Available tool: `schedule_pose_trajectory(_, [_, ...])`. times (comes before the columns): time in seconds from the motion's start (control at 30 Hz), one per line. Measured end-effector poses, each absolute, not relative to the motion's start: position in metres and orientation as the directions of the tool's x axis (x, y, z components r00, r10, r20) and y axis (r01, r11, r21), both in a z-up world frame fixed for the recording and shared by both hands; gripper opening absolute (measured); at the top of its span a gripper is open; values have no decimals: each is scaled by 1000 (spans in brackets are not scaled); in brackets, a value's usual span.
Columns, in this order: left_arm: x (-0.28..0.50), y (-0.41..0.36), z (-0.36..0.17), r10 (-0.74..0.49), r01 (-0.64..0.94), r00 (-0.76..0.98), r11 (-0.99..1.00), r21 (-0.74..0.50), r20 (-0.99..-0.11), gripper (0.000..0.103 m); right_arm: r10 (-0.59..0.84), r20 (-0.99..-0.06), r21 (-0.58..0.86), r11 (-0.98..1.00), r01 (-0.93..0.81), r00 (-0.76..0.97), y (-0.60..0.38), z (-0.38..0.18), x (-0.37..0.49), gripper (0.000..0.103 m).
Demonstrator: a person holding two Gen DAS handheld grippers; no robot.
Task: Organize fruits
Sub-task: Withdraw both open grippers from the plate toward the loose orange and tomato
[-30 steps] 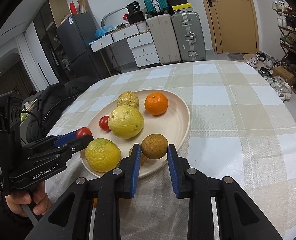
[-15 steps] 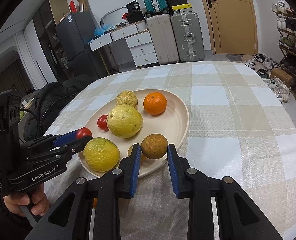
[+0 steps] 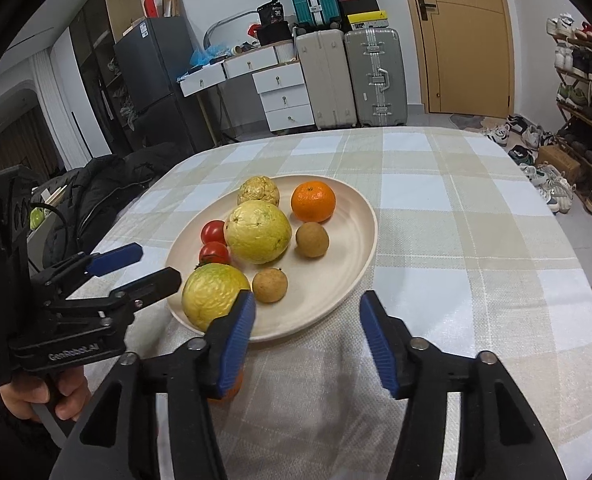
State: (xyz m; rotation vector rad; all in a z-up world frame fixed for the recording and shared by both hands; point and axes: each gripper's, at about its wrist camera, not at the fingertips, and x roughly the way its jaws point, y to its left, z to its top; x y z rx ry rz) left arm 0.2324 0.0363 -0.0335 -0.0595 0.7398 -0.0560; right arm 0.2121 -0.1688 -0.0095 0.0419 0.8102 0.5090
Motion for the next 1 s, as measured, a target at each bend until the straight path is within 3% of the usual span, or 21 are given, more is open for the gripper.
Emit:
schedule_pose_trajectory(0.17, [211, 44, -21, -82, 29, 752, 995, -91, -654, 88, 448, -665, 215, 881, -421, 598, -174, 0, 198, 81])
schedule_pose_trajectory(0.27, [194, 48, -13, -88, 23, 767, 994, -110, -635, 102, 433, -656, 205, 890, -406, 618, -178, 5, 190, 97])
schedule_pose_trajectory(0.33, [184, 50, -7, -85, 20, 777, 994, -111, -623, 102, 435, -653, 211, 891, -403, 620, -179, 8, 186, 101])
schedule_pose_trajectory(0.63, [139, 51, 6, -81, 13, 784, 993, -114, -615, 102, 442, -679, 183, 875, -448, 586, -174, 10, 161, 103])
schedule_pose_trajectory(1.0, [118, 33, -16, -75, 29, 731, 997, -78, -678, 102, 436, -726, 151, 856, -495, 532, -161, 1, 150, 103])
